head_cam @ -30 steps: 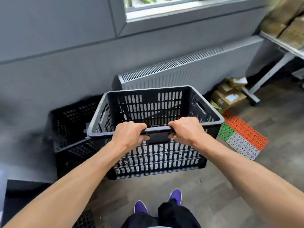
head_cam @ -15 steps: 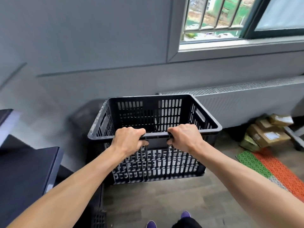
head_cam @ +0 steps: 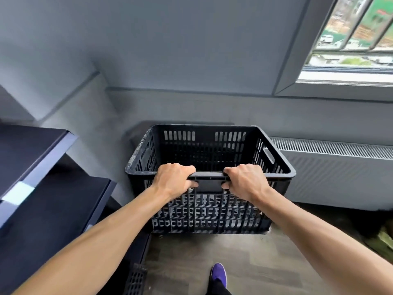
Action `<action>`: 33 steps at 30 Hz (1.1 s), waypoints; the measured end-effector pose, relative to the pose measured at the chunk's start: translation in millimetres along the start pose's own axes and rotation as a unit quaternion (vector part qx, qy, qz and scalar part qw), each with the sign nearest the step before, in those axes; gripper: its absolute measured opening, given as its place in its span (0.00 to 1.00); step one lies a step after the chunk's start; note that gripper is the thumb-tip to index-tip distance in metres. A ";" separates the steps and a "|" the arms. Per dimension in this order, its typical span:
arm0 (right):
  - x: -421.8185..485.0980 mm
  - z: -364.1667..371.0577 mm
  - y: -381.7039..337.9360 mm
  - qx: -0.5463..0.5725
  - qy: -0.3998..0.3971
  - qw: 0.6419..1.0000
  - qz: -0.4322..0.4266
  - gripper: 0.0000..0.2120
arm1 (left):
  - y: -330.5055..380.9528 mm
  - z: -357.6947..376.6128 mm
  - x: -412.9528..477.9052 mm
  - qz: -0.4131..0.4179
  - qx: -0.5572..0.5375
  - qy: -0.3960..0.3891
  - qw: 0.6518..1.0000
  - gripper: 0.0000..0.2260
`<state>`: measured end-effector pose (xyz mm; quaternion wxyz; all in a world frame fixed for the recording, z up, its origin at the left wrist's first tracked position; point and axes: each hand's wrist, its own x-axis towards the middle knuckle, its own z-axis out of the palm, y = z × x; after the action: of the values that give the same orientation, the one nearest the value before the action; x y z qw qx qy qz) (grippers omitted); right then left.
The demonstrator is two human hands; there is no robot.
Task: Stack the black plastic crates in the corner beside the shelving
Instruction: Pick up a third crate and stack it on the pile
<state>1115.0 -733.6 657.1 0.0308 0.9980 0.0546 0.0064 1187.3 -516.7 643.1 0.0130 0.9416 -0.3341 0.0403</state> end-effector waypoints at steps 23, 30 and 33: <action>122.1 71.8 37.8 0.008 0.040 0.998 -0.039 0.15 | -59.6 62.6 100.2 0.026 0.039 0.094 0.995 0.18; 159.5 102.2 20.8 0.003 0.024 1.000 0.000 0.13 | -104.6 93.4 132.1 0.066 0.031 0.064 0.995 0.17; 167.8 120.6 10.8 0.006 0.001 1.000 0.024 0.14 | -117.6 109.1 137.5 0.072 0.013 0.029 0.997 0.14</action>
<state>1284.9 -733.3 538.9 0.0244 0.9992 0.0311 0.0078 1375.1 -517.4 546.4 0.0076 0.9136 -0.4001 0.0725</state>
